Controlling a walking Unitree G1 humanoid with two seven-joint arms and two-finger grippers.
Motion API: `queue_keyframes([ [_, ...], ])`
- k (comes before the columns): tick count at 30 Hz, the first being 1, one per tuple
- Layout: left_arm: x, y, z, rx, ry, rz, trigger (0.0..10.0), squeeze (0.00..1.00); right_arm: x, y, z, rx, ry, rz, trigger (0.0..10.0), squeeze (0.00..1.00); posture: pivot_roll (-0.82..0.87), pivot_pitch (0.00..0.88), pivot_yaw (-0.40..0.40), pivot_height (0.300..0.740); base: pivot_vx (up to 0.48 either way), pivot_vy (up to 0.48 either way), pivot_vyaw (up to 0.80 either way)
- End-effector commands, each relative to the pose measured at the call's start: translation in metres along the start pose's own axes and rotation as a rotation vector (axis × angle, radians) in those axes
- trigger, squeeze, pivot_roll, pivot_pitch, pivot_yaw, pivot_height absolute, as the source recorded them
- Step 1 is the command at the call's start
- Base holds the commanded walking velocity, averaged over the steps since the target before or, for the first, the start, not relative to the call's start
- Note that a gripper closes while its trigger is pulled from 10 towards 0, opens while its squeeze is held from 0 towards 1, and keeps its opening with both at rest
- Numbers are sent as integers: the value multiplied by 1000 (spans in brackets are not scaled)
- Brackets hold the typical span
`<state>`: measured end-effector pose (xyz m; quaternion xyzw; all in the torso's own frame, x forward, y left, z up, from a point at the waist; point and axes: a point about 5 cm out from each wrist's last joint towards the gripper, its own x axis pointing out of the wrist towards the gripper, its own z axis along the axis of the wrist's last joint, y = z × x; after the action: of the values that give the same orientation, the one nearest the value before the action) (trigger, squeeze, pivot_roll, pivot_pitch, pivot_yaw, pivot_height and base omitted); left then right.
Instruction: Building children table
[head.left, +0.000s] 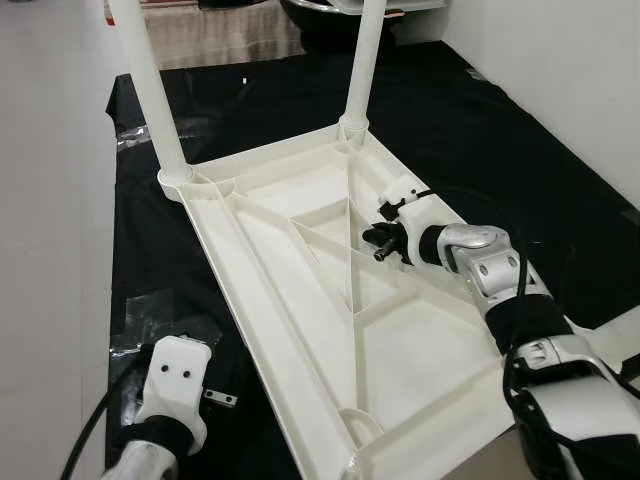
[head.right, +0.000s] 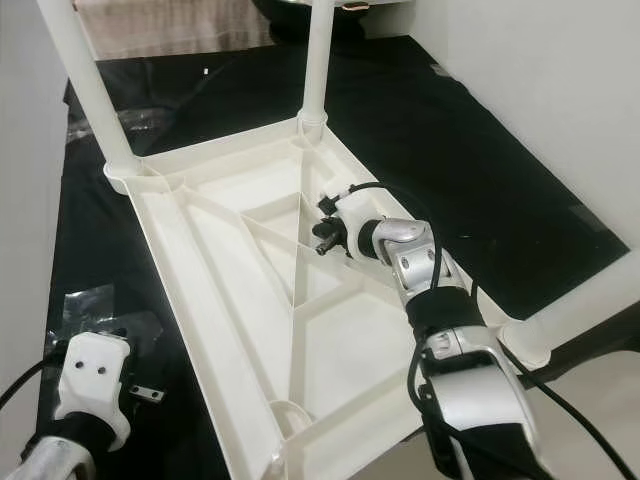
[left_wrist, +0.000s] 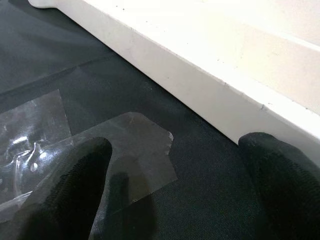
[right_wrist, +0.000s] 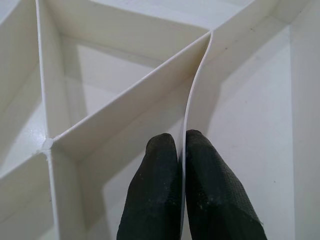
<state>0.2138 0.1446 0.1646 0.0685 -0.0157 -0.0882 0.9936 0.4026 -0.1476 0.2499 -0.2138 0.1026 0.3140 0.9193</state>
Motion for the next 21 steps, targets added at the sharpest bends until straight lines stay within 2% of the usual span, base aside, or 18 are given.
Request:
queue_keyframes([
  [1, 4, -11, 0, -17, -2, -59, 10000, 0, 37, 58, -23, 65, 108, 181, 2745, 0, 114, 321, -63, 740, 0, 0, 0],
  [3, 4, -11, 0, -17, -2, -59, 10000, 0, 39, 58, -23, 79, 116, 144, 2745, 0, 114, 321, -63, 740, 0, 0, 0],
  [4, 4, -12, 0, -18, -3, -60, 10000, 0, 42, 57, -23, 127, 128, 91, 10000, 0, 110, 320, -64, 740, 0, 0, 0],
  [6, 5, -12, 0, -18, -3, -60, 10000, 0, 44, 57, -22, 148, 128, 54, 10000, 0, 110, 320, -64, 740, 0, 0, 0],
  [7, 5, -12, 0, -19, -5, -62, 10000, 0, 46, 56, -19, 198, 113, 7, 10000, 0, 110, 320, -65, 740, 0, 0, 0],
  [8, 5, -13, 0, -21, -6, -63, 10000, 0, 48, 57, -15, 242, 91, -19, 10000, 318, 108, 317, -66, 740, 0, 0, 0],
  [9, 5, -13, 0, -21, -6, -63, 10000, 0, 48, 57, -15, 242, 91, -19, 10000, 318, 108, 317, -66, 740, 0, 0, 0],
  [10, 6, -13, 0, -22, -8, -64, 10000, 0, 49, 59, -8, 272, 54, -20, 10000, 1000, 109, 318, -67, 740, 0, 0, 0],
  [12, 6, -14, 1, -22, -9, -65, 10000, 0, 50, 61, -4, 292, 30, -16, 10000, 1000, 109, 318, -67, 740, 0, 0, 0],
  [13, 6, -14, 1, -22, -9, -65, 10000, 0, 49, 61, 4, 323, -20, -5, 10000, 1000, 110, 316, -68, 740, 0, 0, 0],
  [14, 6, -13, 1, -23, -11, -65, 10000, 0, 46, 57, 12, 365, -83, -4, 10000, 1000, 108, 315, -68, 740, 0, 0, 0],
  [17, 7, -13, 1, -24, -13, -65, 10000, 0, 42, 51, 19, 396, -146, -12, 10000, 1000, 104, 311, -67, 740, 0, 0, 0],
  [18, 7, -13, 1, -25, -16, -67, 10000, 0, 35, 40, 23, 436, -206, -36, 10000, 1000, 103, 307, -66, 740, 0, 0, 0],
  [19, 7, -13, 1, -25, -16, -67, 10000, 0, 35, 40, 23, 436, -206, -36, 10000, 1000, 103, 307, -66, 740, 0, 0, 0],
  [21, 9, -12, 2, -16, -25, -76, 10000, 0, 20, 19, 22, 506, -295, -81, 10000, 1000, 96, 299, -61, 740, 0, 0, 0],
])
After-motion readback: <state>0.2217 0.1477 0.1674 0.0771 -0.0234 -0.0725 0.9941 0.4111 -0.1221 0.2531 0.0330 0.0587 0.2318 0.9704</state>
